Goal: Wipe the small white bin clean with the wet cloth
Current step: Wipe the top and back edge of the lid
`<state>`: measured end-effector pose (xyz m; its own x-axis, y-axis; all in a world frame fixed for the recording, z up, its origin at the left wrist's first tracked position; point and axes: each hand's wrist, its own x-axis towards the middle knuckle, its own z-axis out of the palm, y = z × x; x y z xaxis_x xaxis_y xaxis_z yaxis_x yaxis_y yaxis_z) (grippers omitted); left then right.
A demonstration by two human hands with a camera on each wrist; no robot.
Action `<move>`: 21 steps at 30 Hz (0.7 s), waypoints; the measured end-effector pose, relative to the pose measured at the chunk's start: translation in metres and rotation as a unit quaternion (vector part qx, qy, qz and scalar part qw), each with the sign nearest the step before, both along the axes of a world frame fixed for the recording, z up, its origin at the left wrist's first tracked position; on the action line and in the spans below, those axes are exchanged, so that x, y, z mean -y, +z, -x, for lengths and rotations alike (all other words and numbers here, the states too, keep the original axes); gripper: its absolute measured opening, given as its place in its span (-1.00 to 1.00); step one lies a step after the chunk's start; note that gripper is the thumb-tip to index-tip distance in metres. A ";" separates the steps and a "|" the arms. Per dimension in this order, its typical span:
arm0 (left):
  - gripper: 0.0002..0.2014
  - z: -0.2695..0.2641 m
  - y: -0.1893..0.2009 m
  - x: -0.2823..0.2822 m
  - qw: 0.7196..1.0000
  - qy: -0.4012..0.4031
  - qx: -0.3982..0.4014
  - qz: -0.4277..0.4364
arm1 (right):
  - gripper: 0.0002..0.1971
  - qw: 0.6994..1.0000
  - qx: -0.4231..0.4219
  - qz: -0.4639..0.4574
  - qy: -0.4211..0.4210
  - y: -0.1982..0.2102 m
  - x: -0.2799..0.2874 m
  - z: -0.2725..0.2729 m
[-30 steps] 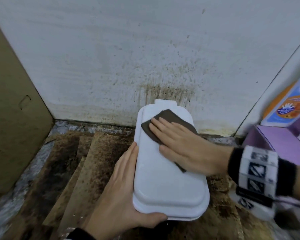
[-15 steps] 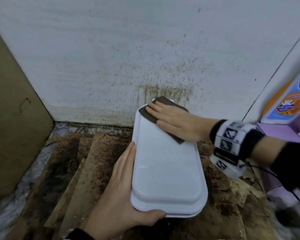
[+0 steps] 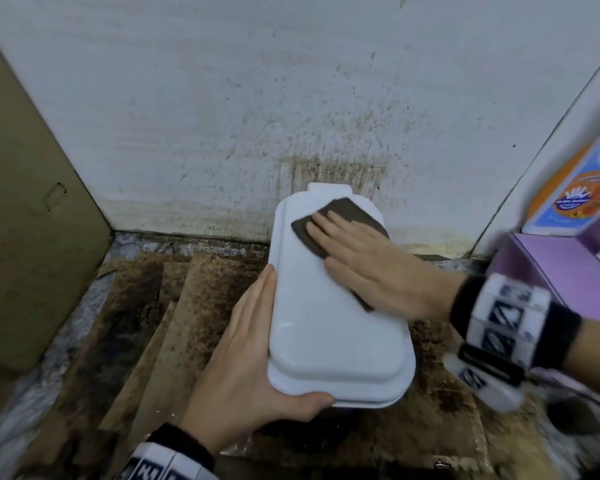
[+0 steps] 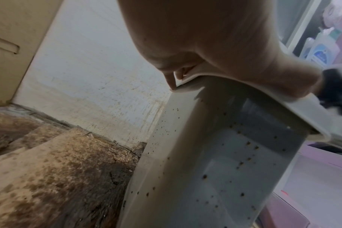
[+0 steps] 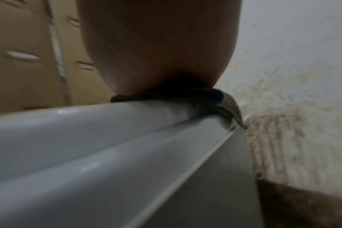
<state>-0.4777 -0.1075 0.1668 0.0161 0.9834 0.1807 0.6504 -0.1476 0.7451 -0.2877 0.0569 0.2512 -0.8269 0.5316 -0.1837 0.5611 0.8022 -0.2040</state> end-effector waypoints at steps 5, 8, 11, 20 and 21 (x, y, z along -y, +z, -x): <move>0.46 -0.002 -0.003 0.002 1.000 0.009 -0.009 0.001 | -0.40 0.999 -0.017 -0.030 0.034 -0.008 0.097 -0.024; 0.44 -0.003 -0.002 0.002 1.000 0.017 0.000 0.001 | -0.40 0.998 -0.033 -0.036 0.042 -0.015 0.112 -0.029; 0.44 -0.001 0.000 0.002 1.000 0.010 0.012 0.007 | -0.41 0.998 -0.039 -0.022 0.052 -0.007 0.086 -0.026; 0.41 0.000 0.004 0.000 1.000 0.002 0.017 0.013 | -0.38 1.000 0.010 -0.003 -0.021 0.000 -0.063 0.016; 0.41 0.000 0.004 0.000 1.000 0.001 0.014 0.013 | -0.38 0.999 0.009 -0.004 -0.032 0.000 -0.072 0.020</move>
<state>-0.4780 -0.1078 0.1706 0.0085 0.9880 0.1544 0.6293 -0.1253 0.7670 -0.3075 0.1294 0.2513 -0.7879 0.5847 -0.1935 0.6146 0.7665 -0.1864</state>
